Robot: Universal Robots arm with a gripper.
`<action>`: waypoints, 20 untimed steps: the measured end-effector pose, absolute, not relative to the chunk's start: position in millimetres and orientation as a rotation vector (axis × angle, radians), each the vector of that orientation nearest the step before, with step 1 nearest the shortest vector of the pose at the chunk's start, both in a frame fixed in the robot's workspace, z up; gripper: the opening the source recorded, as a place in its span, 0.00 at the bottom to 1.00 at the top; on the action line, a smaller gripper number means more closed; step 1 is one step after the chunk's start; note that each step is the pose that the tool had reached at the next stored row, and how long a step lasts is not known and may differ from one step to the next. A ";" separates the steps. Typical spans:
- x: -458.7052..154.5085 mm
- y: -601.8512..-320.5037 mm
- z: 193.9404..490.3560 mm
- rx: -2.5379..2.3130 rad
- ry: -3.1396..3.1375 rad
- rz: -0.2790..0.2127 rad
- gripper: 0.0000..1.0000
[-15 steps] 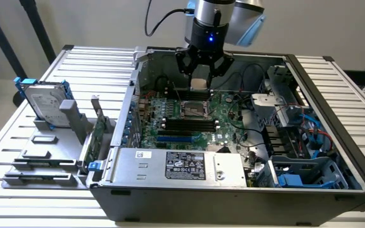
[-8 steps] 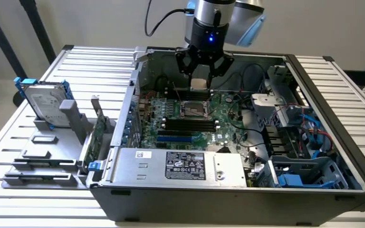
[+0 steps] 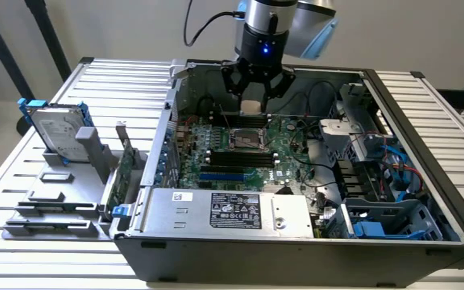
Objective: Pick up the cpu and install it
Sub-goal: 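Place the cpu into insertion slot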
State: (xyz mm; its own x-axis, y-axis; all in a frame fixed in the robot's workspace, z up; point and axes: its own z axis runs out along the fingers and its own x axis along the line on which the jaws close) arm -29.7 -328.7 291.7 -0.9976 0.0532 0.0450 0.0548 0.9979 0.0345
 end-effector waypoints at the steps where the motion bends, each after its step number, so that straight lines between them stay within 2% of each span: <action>1: -29.7 -328.7 291.4 -0.104 -3.094 -0.056 0.55; 20: -29.7 -328.6 283.9 -0.568 -3.022 -0.066 0.55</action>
